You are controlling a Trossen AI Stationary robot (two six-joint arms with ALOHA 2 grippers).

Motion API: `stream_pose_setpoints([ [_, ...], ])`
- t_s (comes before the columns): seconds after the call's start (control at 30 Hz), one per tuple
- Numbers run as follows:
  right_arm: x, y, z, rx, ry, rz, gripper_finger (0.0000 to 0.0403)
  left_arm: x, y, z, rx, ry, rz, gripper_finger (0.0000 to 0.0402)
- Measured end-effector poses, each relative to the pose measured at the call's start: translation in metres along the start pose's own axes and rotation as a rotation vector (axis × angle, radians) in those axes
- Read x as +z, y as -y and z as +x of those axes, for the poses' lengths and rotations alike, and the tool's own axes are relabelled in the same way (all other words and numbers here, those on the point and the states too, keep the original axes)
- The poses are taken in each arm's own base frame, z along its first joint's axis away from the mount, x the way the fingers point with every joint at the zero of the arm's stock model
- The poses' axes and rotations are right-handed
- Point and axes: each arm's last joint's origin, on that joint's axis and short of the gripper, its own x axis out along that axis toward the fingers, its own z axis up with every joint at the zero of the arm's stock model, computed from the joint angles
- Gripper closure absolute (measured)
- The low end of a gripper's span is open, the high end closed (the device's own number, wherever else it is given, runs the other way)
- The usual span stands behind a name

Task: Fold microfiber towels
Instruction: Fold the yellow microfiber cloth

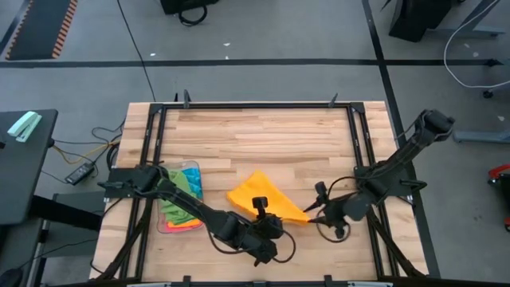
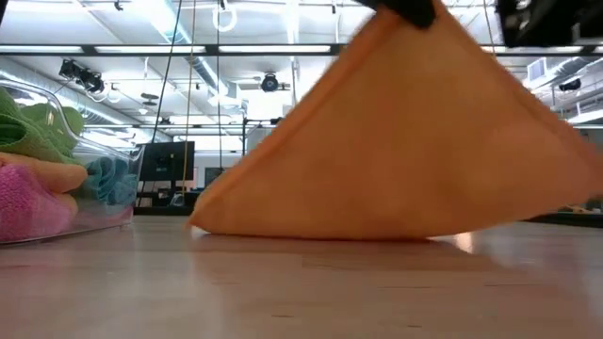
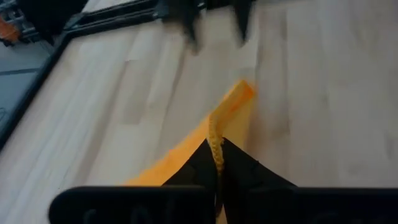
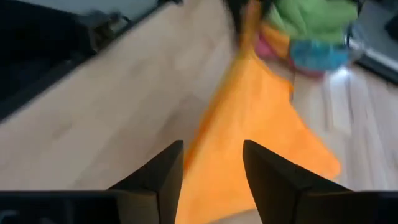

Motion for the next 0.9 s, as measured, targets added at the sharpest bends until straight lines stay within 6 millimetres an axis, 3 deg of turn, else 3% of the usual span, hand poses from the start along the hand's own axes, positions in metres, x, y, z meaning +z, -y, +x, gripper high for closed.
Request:
stream_pose_setpoints([
  [0.13, 0.007, -0.004, -0.014, 0.019, 0.070, -0.039, 0.0223, 0.012, -0.012, -0.018, 0.003, 0.024, -0.019, 0.0393],
  [0.4, 0.012, -0.009, -0.016, -0.095, 0.123, -0.004, 0.0222, 0.035, -0.036, -0.049, -0.005, 0.104, -0.094, 0.0389],
  [0.57, 0.018, -0.012, -0.029, -0.165, 0.182, -0.033, 0.0222, 0.045, -0.050, -0.067, -0.014, 0.140, -0.101, 0.0388],
  [0.9, 0.025, 0.005, -0.060, -0.176, 0.290, 0.021, 0.0191, 0.054, -0.059, -0.091, -0.038, 0.187, -0.103, 0.0389],
])
